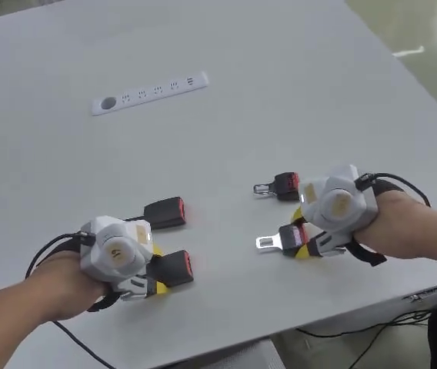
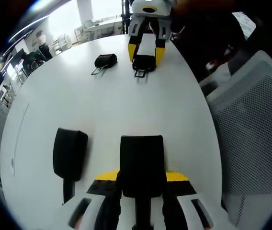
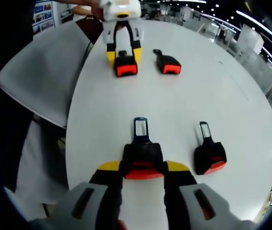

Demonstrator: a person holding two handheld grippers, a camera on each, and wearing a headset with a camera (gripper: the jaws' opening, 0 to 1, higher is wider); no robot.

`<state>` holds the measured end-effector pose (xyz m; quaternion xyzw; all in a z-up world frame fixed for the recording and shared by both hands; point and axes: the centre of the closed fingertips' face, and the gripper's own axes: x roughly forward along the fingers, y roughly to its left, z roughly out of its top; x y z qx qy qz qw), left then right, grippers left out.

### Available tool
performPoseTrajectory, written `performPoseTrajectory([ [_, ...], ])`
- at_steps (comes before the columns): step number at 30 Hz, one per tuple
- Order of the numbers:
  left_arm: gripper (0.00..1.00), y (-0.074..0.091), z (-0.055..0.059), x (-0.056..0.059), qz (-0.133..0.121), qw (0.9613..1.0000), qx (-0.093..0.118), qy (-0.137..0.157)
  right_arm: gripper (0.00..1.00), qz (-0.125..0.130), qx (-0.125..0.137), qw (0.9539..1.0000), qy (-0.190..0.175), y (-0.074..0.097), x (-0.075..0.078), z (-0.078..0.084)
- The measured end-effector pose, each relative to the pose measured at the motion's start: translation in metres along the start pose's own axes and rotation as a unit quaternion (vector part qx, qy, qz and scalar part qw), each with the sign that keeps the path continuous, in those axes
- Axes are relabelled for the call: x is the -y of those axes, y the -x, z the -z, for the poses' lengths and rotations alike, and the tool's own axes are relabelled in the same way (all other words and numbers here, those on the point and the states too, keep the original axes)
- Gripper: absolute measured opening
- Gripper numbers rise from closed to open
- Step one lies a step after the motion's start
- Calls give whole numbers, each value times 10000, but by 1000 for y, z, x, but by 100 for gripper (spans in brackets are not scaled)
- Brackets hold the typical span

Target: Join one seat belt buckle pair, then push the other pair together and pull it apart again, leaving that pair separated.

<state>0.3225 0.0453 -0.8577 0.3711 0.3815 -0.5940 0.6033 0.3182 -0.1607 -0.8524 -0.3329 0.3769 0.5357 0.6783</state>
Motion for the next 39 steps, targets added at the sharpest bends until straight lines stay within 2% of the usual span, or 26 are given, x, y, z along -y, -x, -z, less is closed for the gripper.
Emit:
performPoseTrajectory([
  [6, 34, 0, 0, 0, -2, 10000, 11, 3, 32, 21, 163, 9999, -55, -11, -2, -20],
  [10, 34, 0, 0, 1, 2, 10000, -18, -1, 32, 7, 304, 9995, 45, -24, -8, -43],
  [18, 34, 0, 0, 0, 41, 10000, -40, -53, 32, -11, 458, 9989, 95, -39, -15, -74],
  [29, 34, -1, -1, 0, 68, 9999, -49, -82, 32, -70, 591, 9980, 191, -53, -23, -99],
  [39, 34, -1, -1, 0, 55, 9999, -106, -75, 31, -26, 613, 9978, 255, -53, -25, -102],
])
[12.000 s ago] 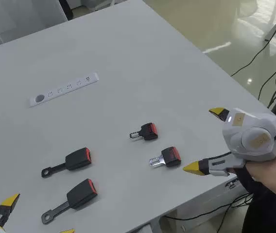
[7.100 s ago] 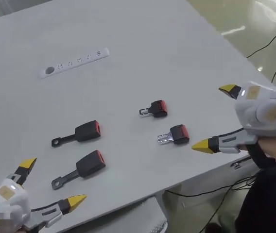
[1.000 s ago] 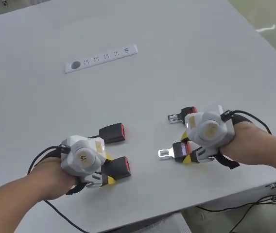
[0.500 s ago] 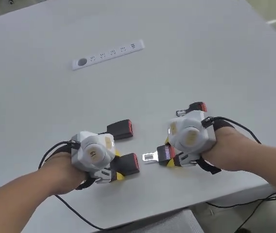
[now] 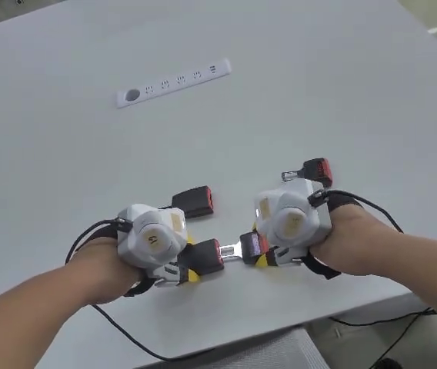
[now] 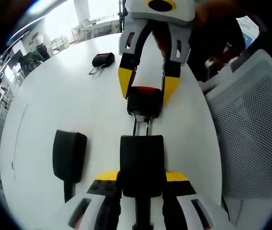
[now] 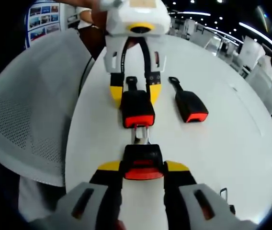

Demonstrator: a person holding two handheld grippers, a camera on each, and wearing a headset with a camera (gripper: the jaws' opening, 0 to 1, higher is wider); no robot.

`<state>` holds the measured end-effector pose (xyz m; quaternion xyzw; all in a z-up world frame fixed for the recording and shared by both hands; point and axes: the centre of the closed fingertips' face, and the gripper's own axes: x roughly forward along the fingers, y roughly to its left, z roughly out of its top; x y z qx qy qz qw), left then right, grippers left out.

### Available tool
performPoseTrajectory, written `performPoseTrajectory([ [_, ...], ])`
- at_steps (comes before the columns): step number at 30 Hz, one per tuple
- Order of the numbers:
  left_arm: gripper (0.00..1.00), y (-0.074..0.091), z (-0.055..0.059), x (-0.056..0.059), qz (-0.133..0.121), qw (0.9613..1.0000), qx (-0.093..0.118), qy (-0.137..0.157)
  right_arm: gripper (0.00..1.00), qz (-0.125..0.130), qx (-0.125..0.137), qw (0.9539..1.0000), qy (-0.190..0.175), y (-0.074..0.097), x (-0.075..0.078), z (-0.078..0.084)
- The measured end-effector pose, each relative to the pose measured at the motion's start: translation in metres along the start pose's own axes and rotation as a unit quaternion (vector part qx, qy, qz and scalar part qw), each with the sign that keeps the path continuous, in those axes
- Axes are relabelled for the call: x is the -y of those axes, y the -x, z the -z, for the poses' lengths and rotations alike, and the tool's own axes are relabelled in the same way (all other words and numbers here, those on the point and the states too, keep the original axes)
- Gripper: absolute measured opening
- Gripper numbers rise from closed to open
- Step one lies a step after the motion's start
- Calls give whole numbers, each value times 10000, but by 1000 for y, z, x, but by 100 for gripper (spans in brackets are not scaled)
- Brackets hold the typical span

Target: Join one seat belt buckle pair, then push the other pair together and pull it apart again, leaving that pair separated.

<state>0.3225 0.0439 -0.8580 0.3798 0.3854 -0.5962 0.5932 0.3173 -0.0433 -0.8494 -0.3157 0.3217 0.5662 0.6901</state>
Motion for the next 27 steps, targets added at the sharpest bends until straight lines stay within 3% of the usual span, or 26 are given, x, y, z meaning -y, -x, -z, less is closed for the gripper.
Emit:
performPoseTrajectory([
  [8, 34, 0, 0, -1, 6, 10000, -13, -17, 31, -40, 97, 9999, 55, -7, -2, -11],
  [14, 33, 0, 0, 0, 23, 10000, 48, -49, 30, -91, 121, 9999, 15, -6, 0, -9],
  [27, 33, -1, -2, 0, 109, 9996, 91, -259, 28, -74, -111, 9999, 60, -11, -1, -12],
])
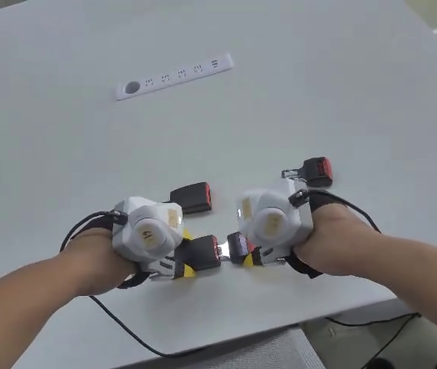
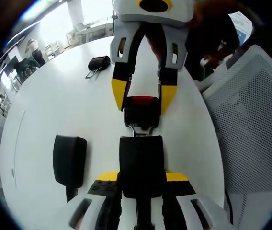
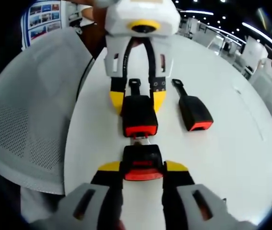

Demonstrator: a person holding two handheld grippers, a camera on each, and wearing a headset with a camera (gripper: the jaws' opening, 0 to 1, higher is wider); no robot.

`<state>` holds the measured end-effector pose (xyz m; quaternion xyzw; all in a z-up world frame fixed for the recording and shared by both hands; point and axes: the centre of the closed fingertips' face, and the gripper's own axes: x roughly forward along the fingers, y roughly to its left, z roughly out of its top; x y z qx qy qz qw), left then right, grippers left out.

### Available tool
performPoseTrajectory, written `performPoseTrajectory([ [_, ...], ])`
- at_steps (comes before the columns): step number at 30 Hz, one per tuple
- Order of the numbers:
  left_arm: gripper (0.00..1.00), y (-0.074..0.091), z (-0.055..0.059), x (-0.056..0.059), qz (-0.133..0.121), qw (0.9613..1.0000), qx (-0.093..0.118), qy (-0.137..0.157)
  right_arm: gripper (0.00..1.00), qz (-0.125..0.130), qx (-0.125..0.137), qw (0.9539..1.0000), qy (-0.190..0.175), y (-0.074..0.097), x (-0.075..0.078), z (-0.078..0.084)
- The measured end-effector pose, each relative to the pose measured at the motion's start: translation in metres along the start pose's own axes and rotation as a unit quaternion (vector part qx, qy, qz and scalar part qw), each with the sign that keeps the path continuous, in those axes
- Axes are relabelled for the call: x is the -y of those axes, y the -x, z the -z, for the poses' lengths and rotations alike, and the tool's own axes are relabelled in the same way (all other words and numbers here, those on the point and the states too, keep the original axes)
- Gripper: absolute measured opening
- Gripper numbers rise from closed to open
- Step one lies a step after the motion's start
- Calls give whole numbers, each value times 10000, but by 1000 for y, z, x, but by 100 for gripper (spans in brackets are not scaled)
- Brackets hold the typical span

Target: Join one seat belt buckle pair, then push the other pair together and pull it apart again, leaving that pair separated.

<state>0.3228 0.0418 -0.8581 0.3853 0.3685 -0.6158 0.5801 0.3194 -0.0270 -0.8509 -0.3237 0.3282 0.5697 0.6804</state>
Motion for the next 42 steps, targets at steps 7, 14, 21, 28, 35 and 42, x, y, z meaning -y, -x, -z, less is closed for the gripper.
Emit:
performPoseTrajectory([
  [7, 32, 0, 0, 0, 15, 10000, -37, -47, 26, -135, -1, 9999, 41, -1, 1, -1],
  [14, 32, 0, 1, -1, 62, 9999, -66, -123, 26, -161, 87, 9998, 47, -5, 0, -8],
  [21, 32, 0, 0, -1, 74, 9998, -85, -173, 26, -162, 74, 9998, 4, -7, 0, -10],
  [28, 32, -1, 3, -4, 42, 9999, -45, -118, 26, -138, 83, 9999, 9, -6, 0, -9],
  [35, 32, 0, 2, -4, 35, 10000, -20, -53, 27, -128, 111, 9999, 28, -4, 1, -7],
  [42, 32, 0, 1, -4, 32, 10000, 69, -12, 28, -177, 130, 9998, -18, -4, 2, -7],
])
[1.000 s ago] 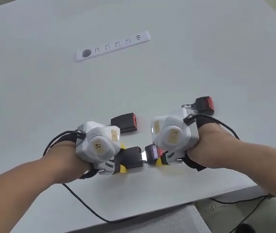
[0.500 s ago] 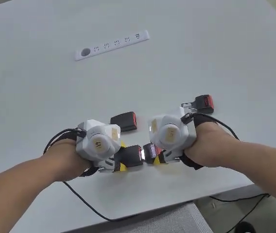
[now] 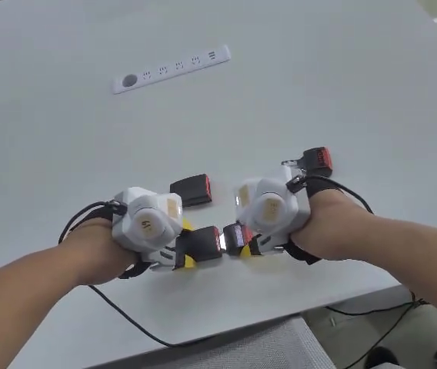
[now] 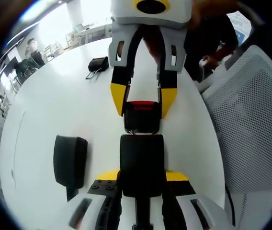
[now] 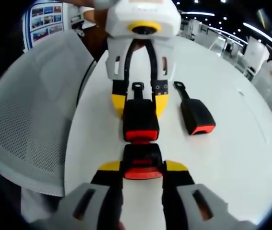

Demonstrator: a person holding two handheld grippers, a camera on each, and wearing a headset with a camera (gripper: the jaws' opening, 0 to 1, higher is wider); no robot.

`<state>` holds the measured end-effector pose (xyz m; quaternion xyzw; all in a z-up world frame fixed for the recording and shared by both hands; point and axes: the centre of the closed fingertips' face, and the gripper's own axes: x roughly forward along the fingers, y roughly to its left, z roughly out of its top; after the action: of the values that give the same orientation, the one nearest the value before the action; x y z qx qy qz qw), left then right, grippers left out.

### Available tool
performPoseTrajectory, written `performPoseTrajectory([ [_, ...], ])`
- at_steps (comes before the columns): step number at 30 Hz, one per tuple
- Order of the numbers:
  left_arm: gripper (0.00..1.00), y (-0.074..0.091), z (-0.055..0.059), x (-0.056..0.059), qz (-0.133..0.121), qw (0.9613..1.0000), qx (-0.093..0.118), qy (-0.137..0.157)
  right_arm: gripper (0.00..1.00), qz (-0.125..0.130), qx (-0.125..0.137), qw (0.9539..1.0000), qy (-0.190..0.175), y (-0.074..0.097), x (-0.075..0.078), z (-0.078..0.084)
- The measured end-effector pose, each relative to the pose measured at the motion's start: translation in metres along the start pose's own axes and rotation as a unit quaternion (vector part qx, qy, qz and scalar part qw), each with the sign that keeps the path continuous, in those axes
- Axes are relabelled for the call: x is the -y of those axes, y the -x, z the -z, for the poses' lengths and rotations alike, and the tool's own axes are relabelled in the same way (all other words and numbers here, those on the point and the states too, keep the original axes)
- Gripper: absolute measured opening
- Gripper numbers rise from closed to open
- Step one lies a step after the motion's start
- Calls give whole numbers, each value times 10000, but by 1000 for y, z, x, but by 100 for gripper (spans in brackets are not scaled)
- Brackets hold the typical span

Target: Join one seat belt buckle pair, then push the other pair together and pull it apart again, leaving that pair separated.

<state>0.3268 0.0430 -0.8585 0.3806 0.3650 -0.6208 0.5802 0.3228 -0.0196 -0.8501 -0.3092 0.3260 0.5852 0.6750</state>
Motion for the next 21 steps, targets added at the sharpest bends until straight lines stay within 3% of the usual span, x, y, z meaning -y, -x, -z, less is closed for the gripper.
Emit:
performPoseTrajectory([
  [6, 34, 1, -1, 1, -8, 10000, 13, -7, 31, -60, 134, 9999, -22, 0, 0, -1],
  [9, 35, 1, -2, 0, -57, 9999, -23, 160, 33, -41, 161, 9999, -47, -1, 1, 0],
  [12, 36, 2, -2, -2, -119, 9999, -21, 62, 34, -1, 152, 9997, -165, 0, 5, 2],
  [14, 41, 8, -5, -8, -272, 9995, 100, 147, 35, 82, 198, 9996, -156, 6, 9, 0],
  [16, 44, 16, -13, -13, -366, 9980, 298, 415, 37, 126, 269, 9993, -233, 14, 12, -1],
  [19, 44, 22, -19, -14, -362, 9953, 490, 757, 37, 250, 338, 9987, -294, 28, 20, 1],
  [21, 44, 27, -23, -18, -379, 9949, 576, 730, 37, 366, 374, 9978, -396, 39, 28, 5],
])
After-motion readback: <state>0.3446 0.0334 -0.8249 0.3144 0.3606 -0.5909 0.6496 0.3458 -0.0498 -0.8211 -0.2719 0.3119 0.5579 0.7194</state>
